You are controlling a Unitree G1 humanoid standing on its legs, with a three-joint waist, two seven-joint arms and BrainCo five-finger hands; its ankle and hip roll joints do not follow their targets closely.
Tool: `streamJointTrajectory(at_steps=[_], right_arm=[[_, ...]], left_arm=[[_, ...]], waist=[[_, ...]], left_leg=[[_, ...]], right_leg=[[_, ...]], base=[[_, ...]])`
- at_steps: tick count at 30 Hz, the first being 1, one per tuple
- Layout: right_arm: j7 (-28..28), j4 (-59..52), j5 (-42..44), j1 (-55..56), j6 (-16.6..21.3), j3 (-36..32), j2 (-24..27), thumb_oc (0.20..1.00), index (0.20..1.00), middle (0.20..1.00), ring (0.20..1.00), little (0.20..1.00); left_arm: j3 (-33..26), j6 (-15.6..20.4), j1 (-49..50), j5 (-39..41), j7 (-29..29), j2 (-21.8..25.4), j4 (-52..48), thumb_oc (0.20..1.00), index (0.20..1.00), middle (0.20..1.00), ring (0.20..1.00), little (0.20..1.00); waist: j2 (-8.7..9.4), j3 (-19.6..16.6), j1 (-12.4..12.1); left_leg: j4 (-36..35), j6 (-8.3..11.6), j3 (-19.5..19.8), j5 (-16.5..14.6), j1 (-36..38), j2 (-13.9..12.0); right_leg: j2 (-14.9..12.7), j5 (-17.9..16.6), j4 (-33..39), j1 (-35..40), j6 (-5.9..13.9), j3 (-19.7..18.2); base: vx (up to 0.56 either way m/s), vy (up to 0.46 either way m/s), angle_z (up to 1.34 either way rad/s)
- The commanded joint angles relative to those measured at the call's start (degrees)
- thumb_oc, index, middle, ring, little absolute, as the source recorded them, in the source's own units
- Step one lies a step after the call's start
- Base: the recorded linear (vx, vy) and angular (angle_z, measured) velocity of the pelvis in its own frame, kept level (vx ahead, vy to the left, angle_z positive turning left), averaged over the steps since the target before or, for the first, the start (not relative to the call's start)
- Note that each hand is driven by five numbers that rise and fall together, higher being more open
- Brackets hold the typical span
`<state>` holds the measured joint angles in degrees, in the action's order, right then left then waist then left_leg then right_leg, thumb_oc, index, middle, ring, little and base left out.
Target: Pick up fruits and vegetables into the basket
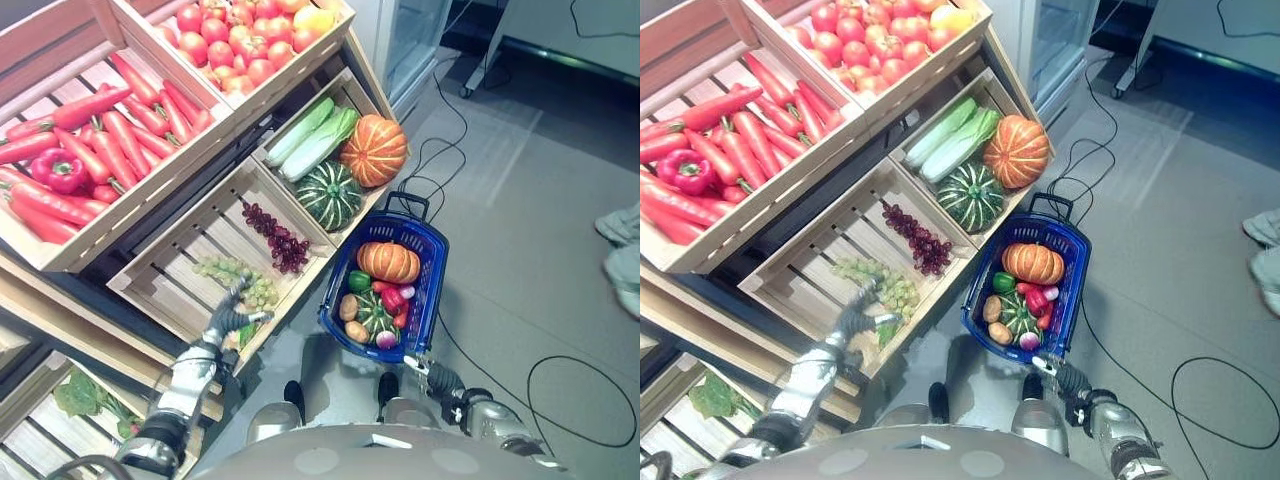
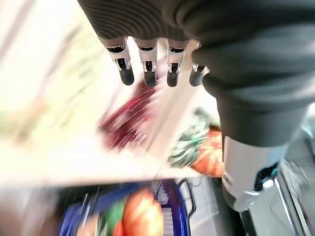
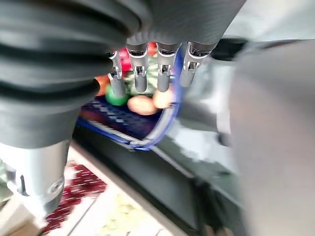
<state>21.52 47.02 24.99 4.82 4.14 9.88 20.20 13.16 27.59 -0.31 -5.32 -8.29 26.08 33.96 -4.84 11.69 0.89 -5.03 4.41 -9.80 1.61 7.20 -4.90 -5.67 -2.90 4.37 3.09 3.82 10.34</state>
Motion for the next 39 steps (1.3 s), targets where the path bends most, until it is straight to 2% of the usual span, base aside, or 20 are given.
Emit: streamJointTrajectory(at_steps=[1,4,5,7,9,11,14,16,19,25,26,32,33,39], right_arm=[[-2.17,-6.83,3.27,-2.16,3.55,0.37,0.91,1.0,1.0,1.0,1.0,1.0],[-3.47,-13.36,3.45,-2.28,4.49,-0.5,2.62,1.0,1.0,1.0,1.0,1.0],[-3.6,-13.82,3.37,-2.26,4.39,-0.53,2.76,1.0,1.0,1.0,1.0,1.0],[-4.91,-18.88,2.22,-2.28,5.1,-1.15,4.36,1.0,1.0,1.0,1.0,1.0],[-5.13,-20.54,1.94,-2.52,5.5,-1.4,5.1,1.0,1.0,1.0,1.0,1.0],[-5.62,-24.11,1.24,-2.98,5.85,-1.81,6.5,1.0,1.0,1.0,1.0,1.0],[-6.6,-26.33,1.08,-3.92,6.27,-1.61,7.56,1.0,1.0,1.0,1.0,1.0],[-7.77,-28.52,1.24,-5.07,6.37,-1.28,8.63,1.0,1.0,1.0,1.0,1.0],[-9.12,-30.64,2.66,-6.74,6.64,-0.75,9.93,1.0,1.0,1.0,1.0,1.0],[-11.88,-35.31,5.01,-10.1,7.54,-0.38,12.59,1.0,1.0,1.0,1.0,1.0],[-12.07,-35.87,5.21,-10.5,7.61,-0.5,12.98,1.0,1.0,1.0,1.0,1.0],[-12.79,-39.67,6.38,-12.35,7.73,-1.23,14.56,1.0,1.0,1.0,1.0,1.0],[-12.92,-40.84,6.66,-12.7,7.63,-1.41,14.65,1.0,1.0,1.0,1.0,1.0],[-13.62,-44.05,7.66,-14.01,7.83,-1.69,15.58,1.0,1.0,1.0,1.0,1.0]], left_arm=[[-0.64,1.71,-3.28,-13.38,-15.24,4.18,-1.38,1.0,1.0,1.0,1.0,1.0],[-0.55,-1.34,-4.23,-20.05,-22.17,6.08,-1.76,1.0,1.0,1.0,1.0,1.0],[-0.53,-1.67,-4.27,-20.66,-22.5,6.11,-1.74,1.0,1.0,1.0,1.0,1.0],[0.28,-6.56,-5.29,-28.41,-28.19,7.34,-1.34,1.0,1.0,1.0,1.0,1.0],[0.83,-8.29,-6.01,-30.34,-30.4,8.19,-1.0,1.0,1.0,1.0,1.0,1.0],[2.36,-12.54,-7.88,-34.84,-32.77,9.93,-0.07,1.0,1.0,1.0,1.0,1.0],[4.41,-15.69,-10.3,-36.0,-33.4,11.13,1.41,1.0,1.0,1.0,1.0,1.0],[6.55,-19.67,-13.09,-40.26,-33.51,12.25,2.6,1.0,1.0,1.0,1.0,1.0],[9.37,-23.24,-16.55,-41.7,-32.25,13.75,4.48,1.0,1.0,1.0,1.0,1.0],[12.79,-28.78,-22.35,-46.07,-31.93,15.9,8.9,1.0,1.0,1.0,1.0,1.0],[13.39,-29.71,-22.96,-46.43,-31.45,16.05,9.44,1.0,1.0,1.0,1.0,1.0],[15.35,-34.83,-26.02,-48.98,-29.8,16.85,12.5,1.0,1.0,1.0,1.0,1.0],[15.5,-36.53,-26.64,-49.88,-28.95,16.88,13.05,1.0,1.0,1.0,1.0,1.0],[16.77,-40.03,-29.41,-49.76,-26.94,17.48,16.67,1.0,1.0,1.0,1.0,1.0]], waist=[[1.7,2.73,1.84],[0.97,4.98,3.2],[0.89,5.04,3.27],[-0.05,6.87,4.68],[-0.44,7.52,5.27],[-0.97,9.31,6.61],[-1.21,10.91,7.53],[-1.16,12.53,8.34],[-1.08,14.39,9.14],[-0.77,17.65,10.31],[-0.81,17.91,10.44],[-0.78,18.11,11.11],[-0.72,18.11,11.24],[-0.57,18.11,11.84]], left_leg=[[7.98,-2.85,2.22,-5.12,-6.64,1.79],[10.56,-2.33,1.74,-5.24,-9.47,2.14],[10.81,-2.29,1.69,-5.28,-9.73,2.14],[12.52,-1.74,1.04,-5.33,-11.33,2.25],[12.89,-1.54,0.7,-5.02,-12.28,2.25],[14.52,-1.16,-0.24,-5.12,-14.35,2.24],[16.64,-1.02,-0.98,-5.13,-17.31,2.34],[18.79,-1.06,-1.7,-5.2,-20.48,2.37],[21.2,-0.96,-2.58,-5.22,-24.19,2.3],[26.3,-0.89,-3.98,-5.87,-31.33,1.81],[27.49,-0.39,-3.62,-7.49,-31.71,1.76],[31.29,-0.35,-4.15,-8.27,-37.82,1.13],[31.96,-0.35,-4.32,-8.43,-39.15,0.92],[34.7,-0.4,-4.61,-9.01,-44.33,0.28]], right_leg=[[-5.66,8.12,-14.02,-5.68,2.46,1.51],[-6.06,8.4,-15.78,-8.8,2.14,0.91],[-6.09,8.45,-15.98,-9.08,2.11,0.83],[-6.37,9.13,-17.88,-11.24,1.87,-0.05],[-6.34,8.98,-18.24,-12.49,1.78,-0.43],[-6.48,9.56,-20.26,-15.49,1.72,-1.33],[-6.55,9.63,-22.74,-19.35,1.66,-2.31],[-6.38,9.7,-25.19,-23.19,1.51,-3.13],[-5.9,9.47,-27.29,-27.22,1.43,-3.94],[-4.76,9.14,-30.57,-34.19,1.21,-5.08],[-4.62,10.69,-31.65,-34.59,1.65,-5.5],[-4.03,10.74,-34.11,-40.34,1.54,-6.24],[-3.93,10.65,-34.49,-41.65,1.56,-6.43],[-3.51,10.16,-35.71,-46.62,1.68,-7.08]], base=[[-0.05,0.057,-0.04],[-0.07,0.047,-0.1],[-0.04,0.072,-0.12],[-0.01,0.096,-0.17],[-0.01,0.069,-0.25],[-0.03,0.088,-0.12],[-0.04,0.046,-0.14],[-0.07,0.031,-0.14],[-0.05,0.011,-0.11],[-0.04,-0.004,-0.05],[0.05,0.016,0.01],[0.01,0.012,-0.03],[0.0,0.01,-0.06],[0.0,0.004,0.0]])
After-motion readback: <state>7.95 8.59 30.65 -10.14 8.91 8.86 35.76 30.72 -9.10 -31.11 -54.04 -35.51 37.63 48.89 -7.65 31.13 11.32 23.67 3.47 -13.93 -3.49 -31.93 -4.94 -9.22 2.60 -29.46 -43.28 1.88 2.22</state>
